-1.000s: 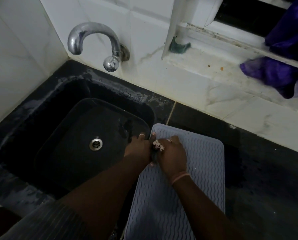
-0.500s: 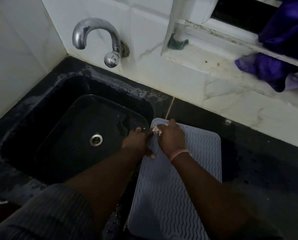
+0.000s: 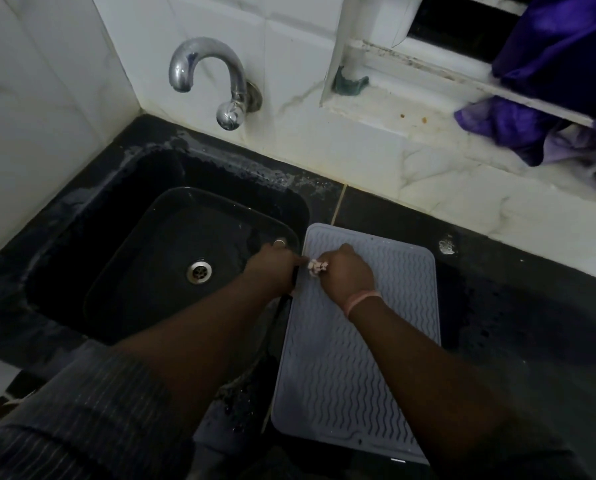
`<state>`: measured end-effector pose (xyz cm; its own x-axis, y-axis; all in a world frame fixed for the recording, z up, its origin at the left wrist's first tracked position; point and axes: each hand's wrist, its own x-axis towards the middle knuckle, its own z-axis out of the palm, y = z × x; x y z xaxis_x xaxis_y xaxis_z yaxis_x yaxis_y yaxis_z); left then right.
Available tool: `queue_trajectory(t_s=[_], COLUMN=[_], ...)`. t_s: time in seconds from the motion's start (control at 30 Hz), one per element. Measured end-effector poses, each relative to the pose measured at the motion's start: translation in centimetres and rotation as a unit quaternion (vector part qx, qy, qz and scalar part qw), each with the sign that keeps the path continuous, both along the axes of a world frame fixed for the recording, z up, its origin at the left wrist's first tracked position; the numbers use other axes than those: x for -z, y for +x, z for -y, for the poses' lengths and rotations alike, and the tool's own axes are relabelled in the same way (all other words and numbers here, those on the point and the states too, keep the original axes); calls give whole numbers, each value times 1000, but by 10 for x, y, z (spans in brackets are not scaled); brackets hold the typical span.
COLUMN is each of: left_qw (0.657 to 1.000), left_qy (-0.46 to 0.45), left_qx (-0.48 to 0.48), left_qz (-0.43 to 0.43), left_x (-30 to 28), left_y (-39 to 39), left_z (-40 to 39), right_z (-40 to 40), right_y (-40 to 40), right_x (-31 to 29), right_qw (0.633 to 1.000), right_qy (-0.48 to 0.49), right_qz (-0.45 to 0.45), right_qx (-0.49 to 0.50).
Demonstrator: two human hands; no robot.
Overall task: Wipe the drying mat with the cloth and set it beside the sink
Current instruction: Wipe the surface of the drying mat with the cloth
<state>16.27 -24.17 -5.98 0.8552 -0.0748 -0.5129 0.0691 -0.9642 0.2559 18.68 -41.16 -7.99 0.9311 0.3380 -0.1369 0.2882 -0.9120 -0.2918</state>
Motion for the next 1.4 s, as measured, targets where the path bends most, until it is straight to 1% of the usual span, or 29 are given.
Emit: queue_trajectory(t_s=[0.1, 0.23, 0.4, 0.57, 0.63, 0.7, 0.8, 0.87, 1.0, 1.1, 1.17, 1.27, 1.33, 1.4], left_qw=[1000, 999, 998, 999, 999, 995, 984, 980, 979, 982, 980, 978, 981, 984], left_qy=[10, 37, 56, 45, 37, 13, -22, -23, -20, -11, -24, -55, -55, -48], left_qx=[2, -15, 0, -9, -18, -36, -68, -83, -124, -136, -159, -187, -173, -152], left_qz=[-14, 1, -8, -3, 27, 89, 166, 181, 160, 128, 118, 78, 69, 79], left_x=[9, 7, 4, 3, 3, 5, 12, 15, 18, 16, 14, 16, 17, 17], left_y=[-18, -25, -26, -30, -35, -48, -76, -93, -111, -113, -111, -108, -110, -116], left_z=[4, 19, 19, 16, 15, 14, 15, 18, 28, 32, 31, 28, 26, 23], right_z=[-7, -2, 13, 26, 27, 25, 15, 9, 1, 7, 14, 22, 24, 21], right_y=[-9, -43, -94, -130, -126, -109, -71, -54, -64, -85, -103, -130, -131, -112], right_x=[-1, 5, 12, 17, 12, 5, -3, -4, 4, 6, 5, 0, -8, -19], right_qw=[999, 999, 999, 997, 996, 995, 997, 998, 998, 997, 996, 993, 989, 982], right_qy=[-25, -19, 11, 37, 42, 52, 70, 66, 22, 19, 22, 36, 36, 54], right_qz=[24, 20, 8, -22, -44, -51, -4, 13, 12, 13, 1, -41, -83, -130], right_qx=[5, -22, -38, -58, -70, -74, -27, -3, -52, -68, -85, -102, -120, -122])
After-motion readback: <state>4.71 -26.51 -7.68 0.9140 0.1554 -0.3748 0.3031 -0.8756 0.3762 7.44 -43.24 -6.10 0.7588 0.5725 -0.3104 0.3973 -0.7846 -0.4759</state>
